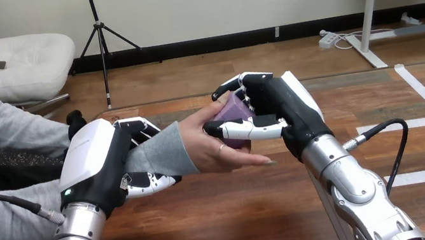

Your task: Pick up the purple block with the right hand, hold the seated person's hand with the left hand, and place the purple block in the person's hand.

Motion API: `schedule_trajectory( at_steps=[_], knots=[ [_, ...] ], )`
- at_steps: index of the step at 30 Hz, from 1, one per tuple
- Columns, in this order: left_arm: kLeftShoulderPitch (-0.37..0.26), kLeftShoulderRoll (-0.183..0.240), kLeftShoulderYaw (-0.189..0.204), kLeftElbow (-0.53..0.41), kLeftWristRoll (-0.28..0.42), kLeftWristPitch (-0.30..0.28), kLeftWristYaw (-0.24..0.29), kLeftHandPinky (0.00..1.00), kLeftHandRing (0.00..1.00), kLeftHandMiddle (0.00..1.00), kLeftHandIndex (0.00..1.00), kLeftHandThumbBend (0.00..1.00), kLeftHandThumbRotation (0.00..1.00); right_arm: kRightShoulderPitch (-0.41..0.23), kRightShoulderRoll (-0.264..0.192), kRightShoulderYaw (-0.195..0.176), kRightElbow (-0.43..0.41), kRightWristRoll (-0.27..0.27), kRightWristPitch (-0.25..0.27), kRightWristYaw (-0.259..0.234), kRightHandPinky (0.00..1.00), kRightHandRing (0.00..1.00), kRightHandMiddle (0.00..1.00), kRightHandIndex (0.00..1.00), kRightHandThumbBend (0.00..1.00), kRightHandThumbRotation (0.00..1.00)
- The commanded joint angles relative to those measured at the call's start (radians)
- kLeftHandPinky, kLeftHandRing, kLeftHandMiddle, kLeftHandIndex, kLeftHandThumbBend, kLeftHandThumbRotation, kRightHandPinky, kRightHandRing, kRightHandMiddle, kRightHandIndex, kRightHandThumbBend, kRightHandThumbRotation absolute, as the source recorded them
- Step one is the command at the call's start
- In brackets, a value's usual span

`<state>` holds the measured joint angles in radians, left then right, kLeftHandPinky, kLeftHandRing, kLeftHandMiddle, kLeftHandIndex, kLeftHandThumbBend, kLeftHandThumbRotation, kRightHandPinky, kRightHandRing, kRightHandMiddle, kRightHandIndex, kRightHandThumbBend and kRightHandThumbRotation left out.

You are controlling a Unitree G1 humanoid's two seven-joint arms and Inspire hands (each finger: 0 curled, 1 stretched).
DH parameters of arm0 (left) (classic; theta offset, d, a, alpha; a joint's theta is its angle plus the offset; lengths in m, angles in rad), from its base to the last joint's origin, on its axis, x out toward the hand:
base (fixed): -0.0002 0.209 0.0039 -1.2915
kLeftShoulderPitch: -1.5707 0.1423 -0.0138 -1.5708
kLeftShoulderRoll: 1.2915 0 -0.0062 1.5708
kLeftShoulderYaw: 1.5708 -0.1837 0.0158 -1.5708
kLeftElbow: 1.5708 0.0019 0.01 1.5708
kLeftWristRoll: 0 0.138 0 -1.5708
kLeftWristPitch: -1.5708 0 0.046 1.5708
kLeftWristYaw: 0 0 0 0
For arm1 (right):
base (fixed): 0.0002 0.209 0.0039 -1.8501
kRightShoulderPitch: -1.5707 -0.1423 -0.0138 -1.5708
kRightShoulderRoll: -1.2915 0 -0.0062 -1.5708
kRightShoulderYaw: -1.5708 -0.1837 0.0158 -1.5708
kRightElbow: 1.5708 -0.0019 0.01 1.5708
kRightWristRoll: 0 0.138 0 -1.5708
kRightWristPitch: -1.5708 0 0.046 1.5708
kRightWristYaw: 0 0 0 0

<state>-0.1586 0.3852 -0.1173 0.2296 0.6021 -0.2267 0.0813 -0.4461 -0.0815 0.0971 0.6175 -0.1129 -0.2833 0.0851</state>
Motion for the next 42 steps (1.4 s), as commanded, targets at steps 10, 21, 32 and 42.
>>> schedule_trajectory(
  at_steps=[10, 21, 32, 42],
  knots=[
    [-0.043, 0.024, 0.004, -0.08, -0.011, -0.019, -0.008, 0.48, 0.58, 0.61, 0.59, 0.72, 0.12, -0.01, -0.018, -0.015, -0.086, 0.022, 0.019, 0.048, 0.5, 0.56, 0.57, 0.59, 0.97, 0.38],
    [-0.029, 0.033, 0.008, -0.099, -0.008, -0.01, -0.017, 0.49, 0.6, 0.64, 0.6, 0.72, 0.12, 0.005, -0.04, -0.019, -0.116, 0.028, 0.031, 0.085, 0.52, 0.59, 0.6, 0.61, 0.99, 0.5],
    [-0.013, 0.041, 0.017, -0.118, -0.01, 0.0, -0.03, 0.5, 0.63, 0.66, 0.62, 0.71, 0.13, 0.013, -0.068, -0.024, -0.122, 0.027, 0.011, 0.119, 0.57, 0.62, 0.63, 0.65, 1.0, 0.69],
    [0.011, 0.053, 0.023, -0.142, -0.011, -0.006, -0.029, 0.55, 0.67, 0.69, 0.65, 0.71, 0.16, 0.022, -0.085, -0.029, -0.134, 0.042, 0.003, 0.136, 0.59, 0.65, 0.66, 0.68, 1.0, 0.81]
  ],
)
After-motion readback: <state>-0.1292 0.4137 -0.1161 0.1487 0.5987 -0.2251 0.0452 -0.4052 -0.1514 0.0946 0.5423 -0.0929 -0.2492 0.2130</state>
